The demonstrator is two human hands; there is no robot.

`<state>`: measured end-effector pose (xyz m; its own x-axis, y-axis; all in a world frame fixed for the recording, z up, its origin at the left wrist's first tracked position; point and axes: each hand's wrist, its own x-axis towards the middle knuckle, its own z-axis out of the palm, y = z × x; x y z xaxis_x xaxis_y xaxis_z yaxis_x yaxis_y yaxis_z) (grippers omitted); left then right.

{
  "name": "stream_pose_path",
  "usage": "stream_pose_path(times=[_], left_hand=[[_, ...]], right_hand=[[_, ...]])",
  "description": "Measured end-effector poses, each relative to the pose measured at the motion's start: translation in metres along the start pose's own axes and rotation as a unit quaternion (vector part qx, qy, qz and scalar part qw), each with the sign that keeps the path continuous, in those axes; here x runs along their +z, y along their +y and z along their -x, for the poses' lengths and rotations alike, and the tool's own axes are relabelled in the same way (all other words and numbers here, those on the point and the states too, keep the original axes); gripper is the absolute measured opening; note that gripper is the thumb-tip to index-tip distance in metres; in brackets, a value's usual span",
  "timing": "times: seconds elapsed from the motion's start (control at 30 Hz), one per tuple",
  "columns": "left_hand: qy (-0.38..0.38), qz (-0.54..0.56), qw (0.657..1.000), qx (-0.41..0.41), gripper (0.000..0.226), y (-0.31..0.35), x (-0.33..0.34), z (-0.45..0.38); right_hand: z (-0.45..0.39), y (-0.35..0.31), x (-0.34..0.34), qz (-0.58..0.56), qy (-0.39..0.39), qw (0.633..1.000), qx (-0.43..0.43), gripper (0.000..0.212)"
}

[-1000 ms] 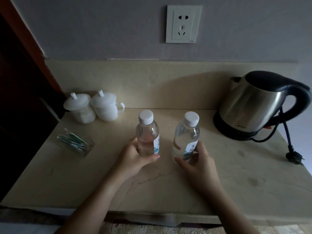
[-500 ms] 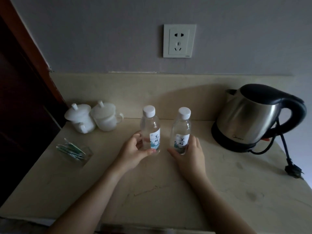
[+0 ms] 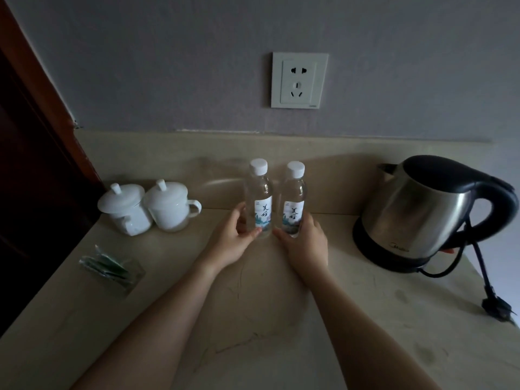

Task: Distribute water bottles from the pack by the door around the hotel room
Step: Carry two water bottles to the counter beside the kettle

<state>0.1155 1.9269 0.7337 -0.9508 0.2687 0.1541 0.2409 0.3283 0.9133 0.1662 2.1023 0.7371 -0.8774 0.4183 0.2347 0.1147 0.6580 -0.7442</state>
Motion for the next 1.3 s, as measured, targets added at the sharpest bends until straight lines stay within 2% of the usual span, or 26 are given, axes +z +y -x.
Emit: stream_pose_path(times=[0.13,0.4,0.83,1.07,1.2,1.3], left_hand=[[0.030,-0.023,0.999,0.019,0.054,-0.006,0.008,-0.008],[0.064,0.021,0.998,0.018,0.056,-0.011,0.012,-0.026],[0.049,0.016,0.998,0.022,0.052,-0.009,0.016,-0.033],[0.045,0.017,0.998,0.029,0.051,-0.009,0.016,-0.033],[0.037,0.012,0.999,0.023,0.059,-0.005,0.016,-0.027],[0.079,-0.040,0.996,0.012,0.084,-0.005,0.017,-0.010]], right_hand=[[-0.011,0.000,0.004,-0.016,-0.008,1.000,0.026,0.048],[-0.018,0.004,0.008,-0.019,0.004,1.000,0.020,0.052],[-0.031,0.006,0.013,-0.048,0.014,0.999,0.016,0.039],[-0.031,0.010,0.015,-0.040,0.006,0.999,0.023,0.042],[-0.029,0.009,0.015,-0.051,-0.022,0.998,0.039,0.050],[-0.015,0.004,0.005,-0.089,0.001,0.994,0.071,0.074]])
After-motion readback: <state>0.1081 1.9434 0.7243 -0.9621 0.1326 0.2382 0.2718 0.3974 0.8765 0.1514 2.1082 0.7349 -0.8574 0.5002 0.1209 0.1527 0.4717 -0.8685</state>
